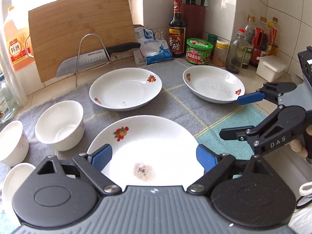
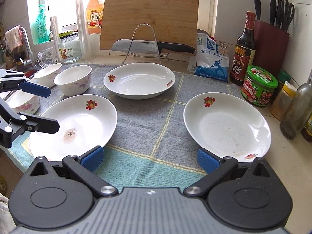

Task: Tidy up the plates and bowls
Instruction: 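Grip the rim of the stained white plate with the right tool, then lift the stained plate with the right tool toward the placed plate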

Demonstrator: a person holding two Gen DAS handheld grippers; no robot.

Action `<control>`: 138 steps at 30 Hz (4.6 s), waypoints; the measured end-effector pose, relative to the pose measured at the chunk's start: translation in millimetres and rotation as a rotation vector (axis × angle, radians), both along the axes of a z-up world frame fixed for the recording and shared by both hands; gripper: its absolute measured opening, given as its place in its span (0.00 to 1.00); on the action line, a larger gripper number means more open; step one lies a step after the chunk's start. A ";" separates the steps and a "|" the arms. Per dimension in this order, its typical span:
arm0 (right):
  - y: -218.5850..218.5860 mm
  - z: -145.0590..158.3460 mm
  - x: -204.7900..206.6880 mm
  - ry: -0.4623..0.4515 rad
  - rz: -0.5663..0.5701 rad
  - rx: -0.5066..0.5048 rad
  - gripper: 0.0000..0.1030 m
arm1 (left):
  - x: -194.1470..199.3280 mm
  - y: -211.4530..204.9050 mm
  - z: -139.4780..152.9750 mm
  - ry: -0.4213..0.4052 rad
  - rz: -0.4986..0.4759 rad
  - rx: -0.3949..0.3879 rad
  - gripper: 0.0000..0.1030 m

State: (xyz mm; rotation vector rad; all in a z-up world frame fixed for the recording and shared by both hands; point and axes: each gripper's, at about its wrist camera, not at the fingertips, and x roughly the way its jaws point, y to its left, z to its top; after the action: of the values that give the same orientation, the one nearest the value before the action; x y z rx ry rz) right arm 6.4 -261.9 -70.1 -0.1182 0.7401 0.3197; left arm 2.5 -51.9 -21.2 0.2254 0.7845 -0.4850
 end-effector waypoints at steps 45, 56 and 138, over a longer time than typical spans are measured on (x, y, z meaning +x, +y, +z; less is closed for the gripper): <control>87.5 -42.2 70.6 0.270 0.228 0.124 1.00 | -6.8 46.1 -75.5 0.011 -0.151 0.003 1.00; 87.9 -38.6 100.0 0.322 0.282 0.153 1.00 | -4.4 46.9 -74.3 0.012 -0.183 0.020 1.00; -115.8 5.9 96.4 0.211 -0.038 0.270 1.00 | 74.8 -135.5 -50.4 -0.067 -0.542 0.033 0.98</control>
State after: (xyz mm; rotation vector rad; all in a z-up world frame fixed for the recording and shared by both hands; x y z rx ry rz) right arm 102.8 -377.6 -64.2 0.1870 0.8994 0.3963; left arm 77.3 -187.3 -71.6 0.4875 0.6616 -0.9709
